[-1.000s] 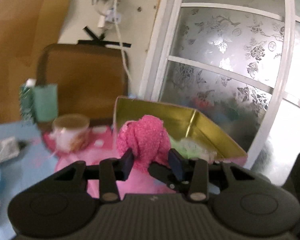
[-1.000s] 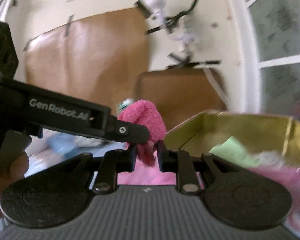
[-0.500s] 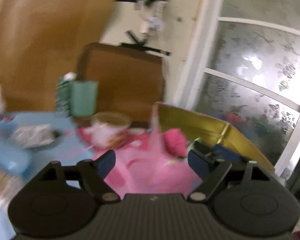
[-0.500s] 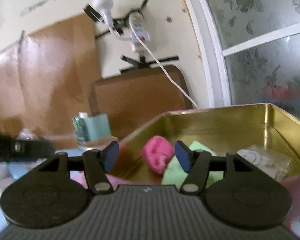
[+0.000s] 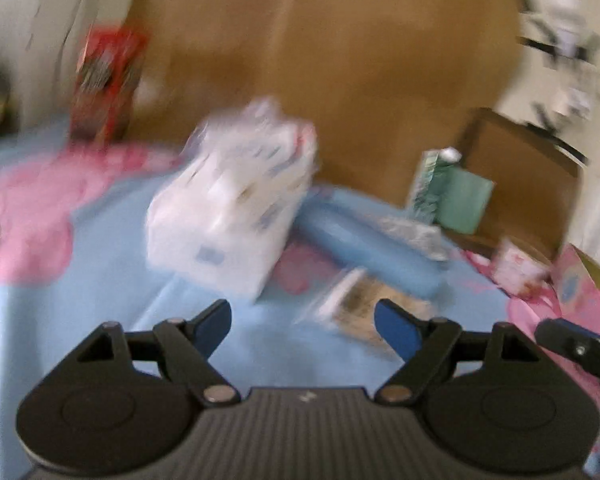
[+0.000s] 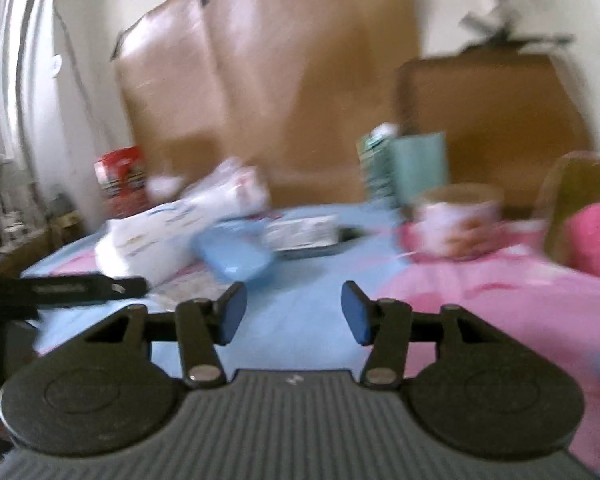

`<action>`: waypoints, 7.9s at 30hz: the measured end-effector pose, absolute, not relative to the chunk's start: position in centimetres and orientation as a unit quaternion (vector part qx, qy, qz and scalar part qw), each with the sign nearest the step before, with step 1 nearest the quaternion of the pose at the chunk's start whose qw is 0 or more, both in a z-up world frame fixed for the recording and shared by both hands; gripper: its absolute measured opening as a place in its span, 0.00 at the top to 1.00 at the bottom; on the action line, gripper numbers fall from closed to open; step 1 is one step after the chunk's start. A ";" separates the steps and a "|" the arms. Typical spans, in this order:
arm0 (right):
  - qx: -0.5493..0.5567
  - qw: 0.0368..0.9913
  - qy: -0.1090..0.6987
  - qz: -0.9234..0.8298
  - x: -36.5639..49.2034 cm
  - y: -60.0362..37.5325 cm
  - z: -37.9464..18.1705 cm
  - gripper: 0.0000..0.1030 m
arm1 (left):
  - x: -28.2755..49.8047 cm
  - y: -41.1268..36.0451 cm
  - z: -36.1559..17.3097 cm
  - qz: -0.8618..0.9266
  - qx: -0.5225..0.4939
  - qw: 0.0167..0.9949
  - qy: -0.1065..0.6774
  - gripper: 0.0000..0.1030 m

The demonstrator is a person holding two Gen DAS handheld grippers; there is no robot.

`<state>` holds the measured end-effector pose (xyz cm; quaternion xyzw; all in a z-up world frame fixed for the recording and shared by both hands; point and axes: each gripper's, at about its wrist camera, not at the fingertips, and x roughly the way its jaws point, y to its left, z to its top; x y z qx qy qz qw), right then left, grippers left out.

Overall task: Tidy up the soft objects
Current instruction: 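Move both open grippers to the blue plastic case on the sheet, then close both grippers on the blue plastic case and lift it, then lower the blue case into the pink tin and open both grippers, then move both grippers to the clear barcode-labelled pack, then close both grippers on the clear pack and lift it toward the tin, then lower the clear pack into the pink tin and open both grippers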

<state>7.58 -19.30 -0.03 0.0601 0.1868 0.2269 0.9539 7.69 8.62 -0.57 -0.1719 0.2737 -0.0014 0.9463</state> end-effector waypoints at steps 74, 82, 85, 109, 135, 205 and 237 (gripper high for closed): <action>0.047 0.997 0.057 0.007 -3.3 -30.6 0.4 0.46 | 8.1 -20.0 7.4 -0.387 -0.046 0.882 0.264 0.40; 0.056 0.992 0.063 -0.090 -2.1 -37.1 0.6 0.46 | 9.1 -29.7 6.9 -0.439 -0.003 0.856 0.272 0.39; 0.046 0.989 0.069 -0.123 -1.3 -38.8 0.0 0.45 | 8.5 -31.8 6.3 -0.443 0.012 0.855 0.270 0.30; 0.003 0.999 0.024 -0.024 -3.1 -31.2 -0.1 0.39 | 5.6 -12.4 4.8 -0.313 -0.063 0.920 0.226 0.21; -0.032 0.937 0.295 0.182 22.5 -14.5 -0.2 0.08 | 9.4 1.0 -0.8 -0.121 -0.165 0.939 0.278 0.18; -0.054 0.975 0.204 0.065 -9.1 -27.4 -4.2 0.45 | 0.0 -17.5 -0.6 -0.407 0.004 0.854 0.325 0.41; -0.029 0.992 0.064 -0.108 1.2 -33.6 -0.2 0.36 | 8.6 -22.4 5.3 -0.323 -0.047 0.921 0.215 0.13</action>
